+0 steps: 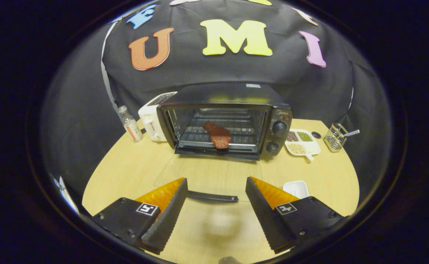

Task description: Open the toaster oven, put the food inside, and close the toaster oven door.

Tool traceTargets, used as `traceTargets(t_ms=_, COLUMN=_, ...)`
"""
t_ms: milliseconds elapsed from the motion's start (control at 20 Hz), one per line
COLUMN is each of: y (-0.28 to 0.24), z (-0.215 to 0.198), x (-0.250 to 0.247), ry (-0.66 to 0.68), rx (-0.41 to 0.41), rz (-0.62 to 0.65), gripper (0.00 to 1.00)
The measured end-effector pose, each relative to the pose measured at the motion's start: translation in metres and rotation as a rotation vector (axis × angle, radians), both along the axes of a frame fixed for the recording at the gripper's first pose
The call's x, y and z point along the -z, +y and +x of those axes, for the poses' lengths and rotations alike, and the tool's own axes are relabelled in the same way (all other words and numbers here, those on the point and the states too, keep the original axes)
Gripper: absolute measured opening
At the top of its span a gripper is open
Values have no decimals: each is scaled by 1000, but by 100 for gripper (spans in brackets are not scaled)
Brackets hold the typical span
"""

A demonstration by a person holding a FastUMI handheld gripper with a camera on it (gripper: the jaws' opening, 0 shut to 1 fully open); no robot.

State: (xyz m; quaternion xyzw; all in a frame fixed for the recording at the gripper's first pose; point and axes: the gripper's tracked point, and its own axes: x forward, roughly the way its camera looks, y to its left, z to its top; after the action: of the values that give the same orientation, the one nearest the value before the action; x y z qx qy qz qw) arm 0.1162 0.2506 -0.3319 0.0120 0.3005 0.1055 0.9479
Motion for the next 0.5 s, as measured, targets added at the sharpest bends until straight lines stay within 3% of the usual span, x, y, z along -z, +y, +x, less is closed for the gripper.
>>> traceTargets(t_ms=500, y=-8, z=-35, x=74, ry=154, rx=12, rz=-14, gripper=100)
